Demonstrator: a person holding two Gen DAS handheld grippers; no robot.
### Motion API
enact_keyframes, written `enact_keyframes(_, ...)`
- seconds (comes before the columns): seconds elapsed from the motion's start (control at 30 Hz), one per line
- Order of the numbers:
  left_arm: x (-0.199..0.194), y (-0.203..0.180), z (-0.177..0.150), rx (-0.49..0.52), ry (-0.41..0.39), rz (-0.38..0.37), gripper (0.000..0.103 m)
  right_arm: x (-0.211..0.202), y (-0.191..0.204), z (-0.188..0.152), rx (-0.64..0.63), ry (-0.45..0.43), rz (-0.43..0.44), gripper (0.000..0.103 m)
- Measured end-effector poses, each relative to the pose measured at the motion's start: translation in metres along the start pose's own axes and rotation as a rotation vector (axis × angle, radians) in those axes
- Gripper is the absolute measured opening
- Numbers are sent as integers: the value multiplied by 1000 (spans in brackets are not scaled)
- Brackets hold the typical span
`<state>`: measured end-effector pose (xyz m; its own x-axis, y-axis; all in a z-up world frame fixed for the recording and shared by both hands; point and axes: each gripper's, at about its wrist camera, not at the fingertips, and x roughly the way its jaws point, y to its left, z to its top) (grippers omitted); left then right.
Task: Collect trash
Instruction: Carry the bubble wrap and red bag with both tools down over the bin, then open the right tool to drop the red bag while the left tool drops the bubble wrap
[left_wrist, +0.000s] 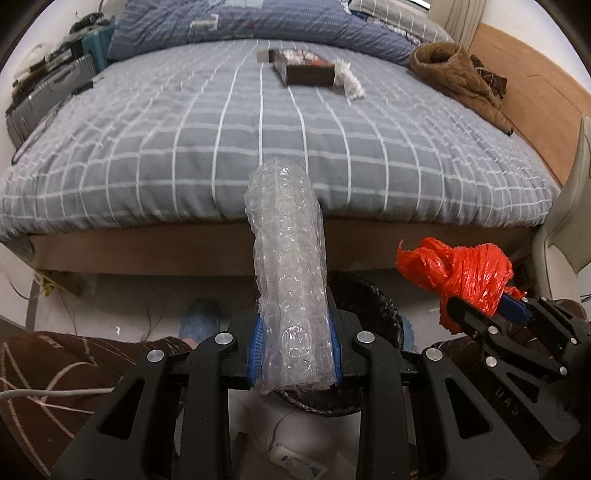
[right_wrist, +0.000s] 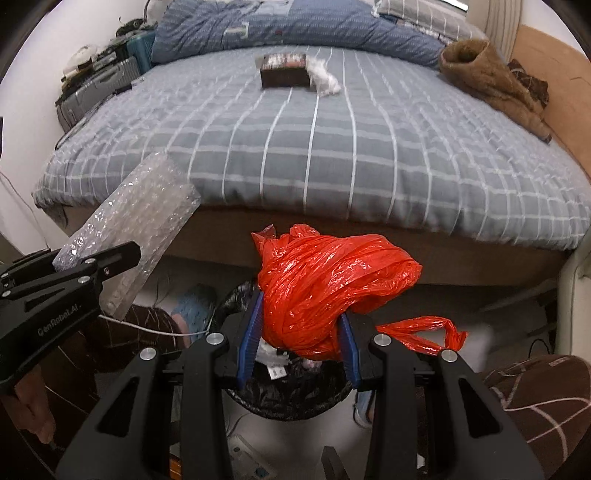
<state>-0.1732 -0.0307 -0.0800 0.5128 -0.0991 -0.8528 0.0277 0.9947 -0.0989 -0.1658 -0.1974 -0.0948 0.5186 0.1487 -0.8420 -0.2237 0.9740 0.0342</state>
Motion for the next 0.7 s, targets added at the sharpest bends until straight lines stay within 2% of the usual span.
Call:
enact_keyframes(0.23, 36, 7, -12, -1, 55, -4, 27, 42, -1, -8, -5, 82, 19, 36)
enact_keyframes(0.7, 105, 21, -8, -26, 178, -15, 27, 108, 3, -3, 0, 190, 33, 36)
